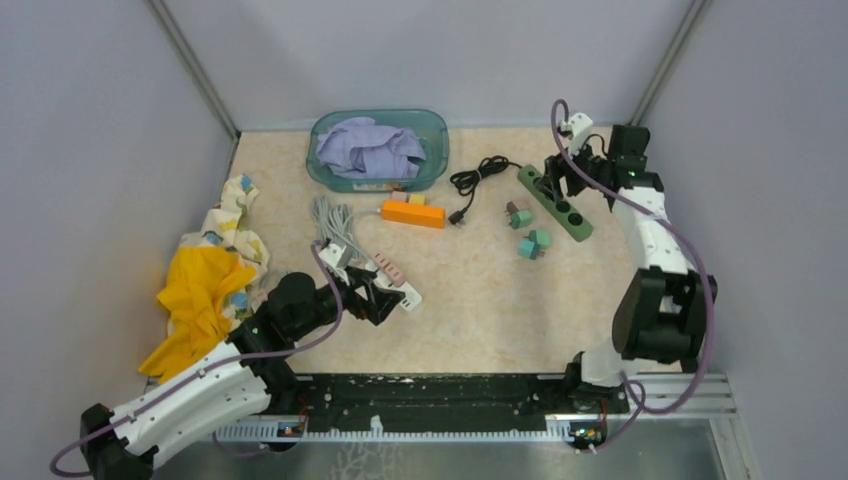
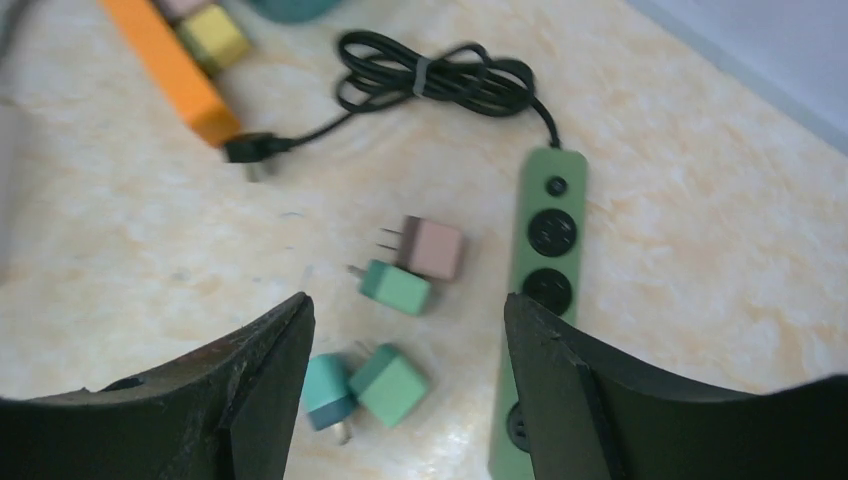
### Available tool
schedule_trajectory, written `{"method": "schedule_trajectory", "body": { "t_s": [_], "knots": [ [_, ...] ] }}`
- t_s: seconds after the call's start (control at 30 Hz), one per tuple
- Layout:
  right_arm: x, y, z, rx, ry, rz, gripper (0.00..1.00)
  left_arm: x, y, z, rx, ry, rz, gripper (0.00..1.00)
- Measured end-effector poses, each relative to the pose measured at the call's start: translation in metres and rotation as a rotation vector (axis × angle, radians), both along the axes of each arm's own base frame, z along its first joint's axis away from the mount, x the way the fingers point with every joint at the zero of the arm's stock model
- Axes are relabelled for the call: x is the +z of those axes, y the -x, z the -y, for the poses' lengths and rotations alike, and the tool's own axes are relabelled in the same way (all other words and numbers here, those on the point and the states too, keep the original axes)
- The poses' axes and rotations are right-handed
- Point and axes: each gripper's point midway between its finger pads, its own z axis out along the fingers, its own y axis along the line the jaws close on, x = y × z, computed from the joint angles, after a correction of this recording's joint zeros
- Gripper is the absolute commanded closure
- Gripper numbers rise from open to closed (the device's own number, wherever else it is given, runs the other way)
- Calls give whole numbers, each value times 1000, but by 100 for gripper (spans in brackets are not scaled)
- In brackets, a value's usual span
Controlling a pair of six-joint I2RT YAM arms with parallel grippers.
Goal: Pull the plug off the socket
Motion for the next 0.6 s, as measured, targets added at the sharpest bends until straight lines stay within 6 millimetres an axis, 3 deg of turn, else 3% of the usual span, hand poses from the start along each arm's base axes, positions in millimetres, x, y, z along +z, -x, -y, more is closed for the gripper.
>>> {"method": "schedule_trajectory", "body": {
  "t_s": [0.17,0.27,0.33,0.43,0.53,0.6],
  "knots": [
    [69,62,-46,191,-167,148,30,-7,-11,0,42,-73,-55,0],
    [86,102,-68,301,-260,215,29,-10,-16,-1,60,-98,-76,1],
    [83,123,-79,353,-323,231,25,-12,-20,-2,75,-110,-88,2],
    [57,147,-91,406,-415,205,23,-17,-29,-9,118,-133,-107,5],
    [31,160,-97,412,-486,125,24,-25,-48,-31,225,-157,-131,7],
    [30,161,-98,419,-504,110,24,-28,-64,-50,306,-158,-146,8]
  ]
}}
